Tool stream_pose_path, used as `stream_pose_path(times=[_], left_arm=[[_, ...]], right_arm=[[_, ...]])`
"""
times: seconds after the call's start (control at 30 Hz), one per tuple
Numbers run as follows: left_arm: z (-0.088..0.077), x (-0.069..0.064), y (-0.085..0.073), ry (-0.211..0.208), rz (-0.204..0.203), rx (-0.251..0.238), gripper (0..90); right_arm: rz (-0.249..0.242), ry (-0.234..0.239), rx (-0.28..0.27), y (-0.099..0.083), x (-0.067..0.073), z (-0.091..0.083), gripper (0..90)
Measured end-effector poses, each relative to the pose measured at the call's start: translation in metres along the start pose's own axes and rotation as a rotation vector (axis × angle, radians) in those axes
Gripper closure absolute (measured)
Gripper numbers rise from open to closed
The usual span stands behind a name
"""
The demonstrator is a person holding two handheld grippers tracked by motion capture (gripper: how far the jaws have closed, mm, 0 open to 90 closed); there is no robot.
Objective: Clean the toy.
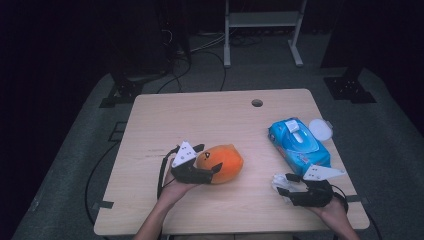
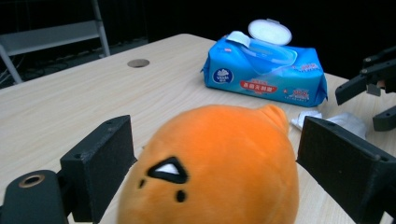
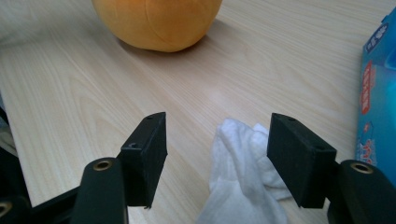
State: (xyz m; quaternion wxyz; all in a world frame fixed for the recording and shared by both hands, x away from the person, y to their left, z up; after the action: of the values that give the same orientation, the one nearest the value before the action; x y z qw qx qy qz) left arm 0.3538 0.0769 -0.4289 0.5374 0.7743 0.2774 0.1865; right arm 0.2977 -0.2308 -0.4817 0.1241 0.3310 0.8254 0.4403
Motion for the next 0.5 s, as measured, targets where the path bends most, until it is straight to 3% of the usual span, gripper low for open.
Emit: stream_pose_path(times=[0.23, 0.5], left_arm=[[-0.013, 0.008, 0.002, 0.021, -0.016, -0.018, 9.9], [-0.021, 0.019, -0.012, 0.042, -0.040, 0.020, 9.3]], right_arm=[[-0.001, -0.004, -0.014, 0.002, 0.001, -0.002, 35.2], [-0.001, -0.005, -0.012, 0.002, 0.000, 0.001, 33.8]])
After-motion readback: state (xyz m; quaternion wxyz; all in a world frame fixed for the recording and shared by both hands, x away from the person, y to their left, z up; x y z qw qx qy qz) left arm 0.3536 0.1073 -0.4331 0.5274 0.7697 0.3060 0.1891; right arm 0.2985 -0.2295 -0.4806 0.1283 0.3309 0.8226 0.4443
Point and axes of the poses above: each handheld gripper's, and its own axes: z roughly forward along the jaws, y roughly out of its top, x roughly to its left, the point moved 6 cm from there along z, roughly forward along the jaws, and after that the axes turned 2 degrees about x, right-handed, at the moved point
